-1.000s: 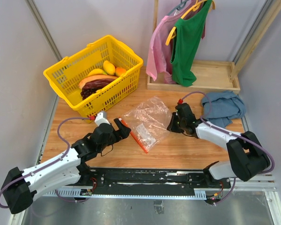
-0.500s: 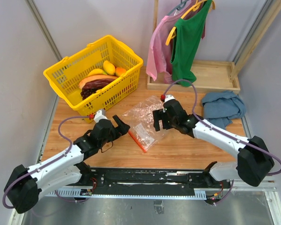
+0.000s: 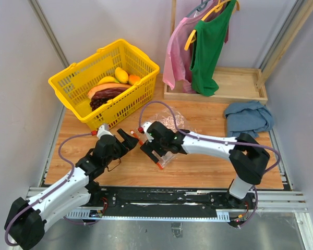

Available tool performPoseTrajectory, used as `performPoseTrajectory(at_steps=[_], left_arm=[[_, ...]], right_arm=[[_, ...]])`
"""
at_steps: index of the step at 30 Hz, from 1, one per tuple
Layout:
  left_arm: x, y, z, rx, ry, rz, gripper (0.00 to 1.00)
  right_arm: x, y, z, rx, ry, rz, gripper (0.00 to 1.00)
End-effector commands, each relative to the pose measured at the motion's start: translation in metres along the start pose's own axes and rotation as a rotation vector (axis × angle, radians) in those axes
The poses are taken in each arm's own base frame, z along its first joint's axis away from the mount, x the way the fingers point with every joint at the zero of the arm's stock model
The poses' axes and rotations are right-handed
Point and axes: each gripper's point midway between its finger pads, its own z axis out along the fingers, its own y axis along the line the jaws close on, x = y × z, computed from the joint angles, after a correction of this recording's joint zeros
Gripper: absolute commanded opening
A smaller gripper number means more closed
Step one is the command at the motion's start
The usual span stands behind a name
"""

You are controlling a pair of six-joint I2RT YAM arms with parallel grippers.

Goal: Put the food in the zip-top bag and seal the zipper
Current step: Pick up the zipper food storage bag at the center of the board.

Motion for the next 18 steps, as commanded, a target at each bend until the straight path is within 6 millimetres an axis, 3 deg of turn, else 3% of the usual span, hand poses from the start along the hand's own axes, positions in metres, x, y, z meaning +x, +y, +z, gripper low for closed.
performPoseTrajectory(at_steps=[1,9,18], left_arm=[[-0.006,0.006,-0.003,0.004,-0.025,-0.045,0.98],[-0.005,0.017,-0.002,-0.013,-0.029,-0.052,0.98],[-0.003,0.013,-0.001,0.005,-0.014,-0.049,0.98]], right_arm=[[0.006,0.001,0.014,0.073,0.097,-0.099,0.91],[0.031,0.002,0.038,0.086,0.196,-0.104,0.83],[0.023,-0.004,0.032,0.134,0.149,-0.072,0.43]])
